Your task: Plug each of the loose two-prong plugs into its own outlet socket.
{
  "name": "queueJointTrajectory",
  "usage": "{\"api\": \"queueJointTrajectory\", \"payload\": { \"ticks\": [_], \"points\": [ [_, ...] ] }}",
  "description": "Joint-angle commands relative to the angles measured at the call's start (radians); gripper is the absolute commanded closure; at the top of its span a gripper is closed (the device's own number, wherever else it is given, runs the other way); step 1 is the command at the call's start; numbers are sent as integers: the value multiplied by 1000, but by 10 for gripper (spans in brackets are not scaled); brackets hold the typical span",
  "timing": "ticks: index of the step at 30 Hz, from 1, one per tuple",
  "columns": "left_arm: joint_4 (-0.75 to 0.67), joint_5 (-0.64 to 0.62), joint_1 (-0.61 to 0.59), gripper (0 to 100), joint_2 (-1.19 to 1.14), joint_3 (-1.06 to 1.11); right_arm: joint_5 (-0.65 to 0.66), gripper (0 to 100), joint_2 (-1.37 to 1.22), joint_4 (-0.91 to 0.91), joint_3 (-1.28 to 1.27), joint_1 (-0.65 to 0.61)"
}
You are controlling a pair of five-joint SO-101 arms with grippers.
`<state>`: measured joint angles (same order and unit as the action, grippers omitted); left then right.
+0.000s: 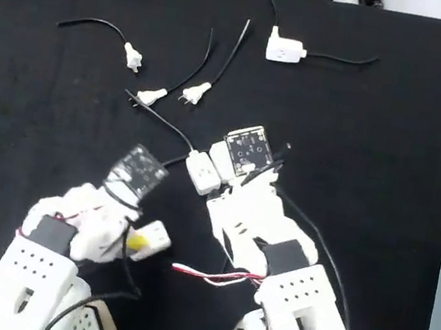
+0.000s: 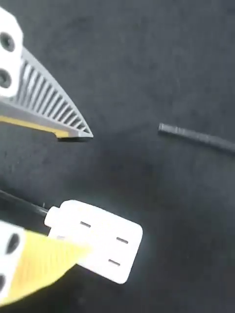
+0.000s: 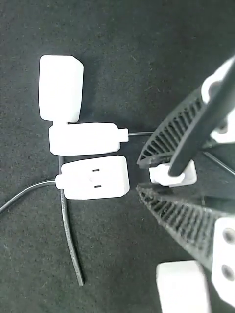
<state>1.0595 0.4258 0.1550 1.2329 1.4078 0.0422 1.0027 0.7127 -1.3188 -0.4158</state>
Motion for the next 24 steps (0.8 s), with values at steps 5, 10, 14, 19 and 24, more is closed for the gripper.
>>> {"api": "queueJointTrajectory", "payload": {
  "ticks": [5,10,14,19,24],
  "points": [
    [32,-3,48,683,8,-22,6,987,18,-3,51,9],
    [97,0,-35,678,8,-170,6,987,16,-3,51,9],
    [207,0,16,678,8,-280,6,987,16,-3,51,9],
    [233,-3,166,678,-3,-234,6,987,16,-3,51,9],
    [103,-3,217,678,-5,-73,6,987,16,-3,51,9]
  ]
}}
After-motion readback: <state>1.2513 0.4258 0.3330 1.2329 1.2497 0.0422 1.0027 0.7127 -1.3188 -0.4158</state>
